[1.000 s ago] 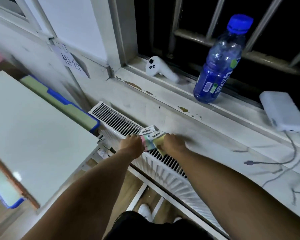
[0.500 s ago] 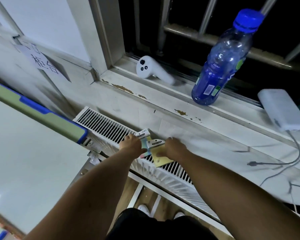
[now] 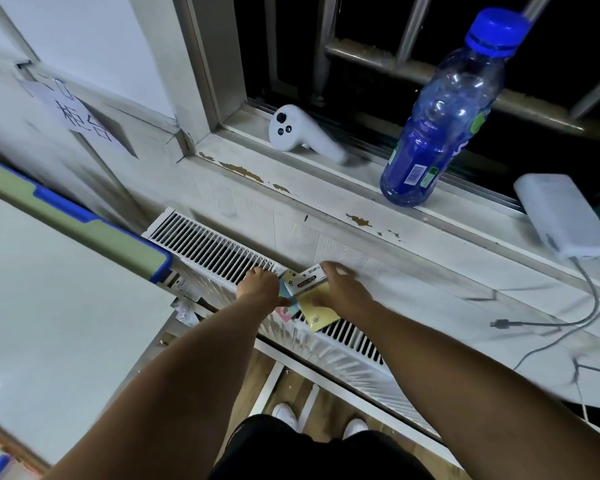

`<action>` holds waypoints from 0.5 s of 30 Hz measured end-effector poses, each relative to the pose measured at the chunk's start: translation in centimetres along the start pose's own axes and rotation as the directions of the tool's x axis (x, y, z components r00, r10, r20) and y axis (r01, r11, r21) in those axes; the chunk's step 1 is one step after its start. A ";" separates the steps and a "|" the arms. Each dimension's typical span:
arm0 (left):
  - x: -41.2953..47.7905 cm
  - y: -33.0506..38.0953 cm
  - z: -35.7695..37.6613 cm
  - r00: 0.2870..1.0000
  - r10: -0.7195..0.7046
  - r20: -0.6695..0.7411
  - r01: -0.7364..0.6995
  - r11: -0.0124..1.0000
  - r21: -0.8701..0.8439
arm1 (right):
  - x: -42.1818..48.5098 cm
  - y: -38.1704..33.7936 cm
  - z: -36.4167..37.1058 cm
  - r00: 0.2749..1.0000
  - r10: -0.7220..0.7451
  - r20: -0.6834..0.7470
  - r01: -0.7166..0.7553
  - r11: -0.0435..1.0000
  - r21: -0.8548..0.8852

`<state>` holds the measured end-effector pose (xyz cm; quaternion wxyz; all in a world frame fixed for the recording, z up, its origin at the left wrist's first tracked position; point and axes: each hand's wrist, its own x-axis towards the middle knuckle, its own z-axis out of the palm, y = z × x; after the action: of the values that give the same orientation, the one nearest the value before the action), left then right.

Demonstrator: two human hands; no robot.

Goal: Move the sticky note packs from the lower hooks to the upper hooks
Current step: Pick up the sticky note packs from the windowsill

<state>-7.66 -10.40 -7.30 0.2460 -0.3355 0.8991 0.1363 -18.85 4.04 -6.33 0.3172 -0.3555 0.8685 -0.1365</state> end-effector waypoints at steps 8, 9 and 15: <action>-1.6 1.0 -0.2 0.999 -0.029 -0.042 0.021 0.983 -0.181 | 0.1 -0.4 0.2 0.984 -0.157 -0.085 0.148 0.983 -0.105; -1.7 1.0 -0.1 0.998 -0.035 -0.042 0.027 0.983 -0.183 | 0.2 -0.3 0.3 0.983 -0.167 -0.077 0.158 0.980 -0.120; -2.1 0.2 0.2 0.999 -0.028 -0.029 0.022 0.982 -0.187 | 0.4 0.4 1.1 0.993 -0.119 -0.021 0.112 0.969 -0.222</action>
<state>-6.35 -9.02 -6.36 0.2008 -0.3705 0.8819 0.2113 -18.57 4.06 -7.57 0.2521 -0.4361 0.8615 -0.0636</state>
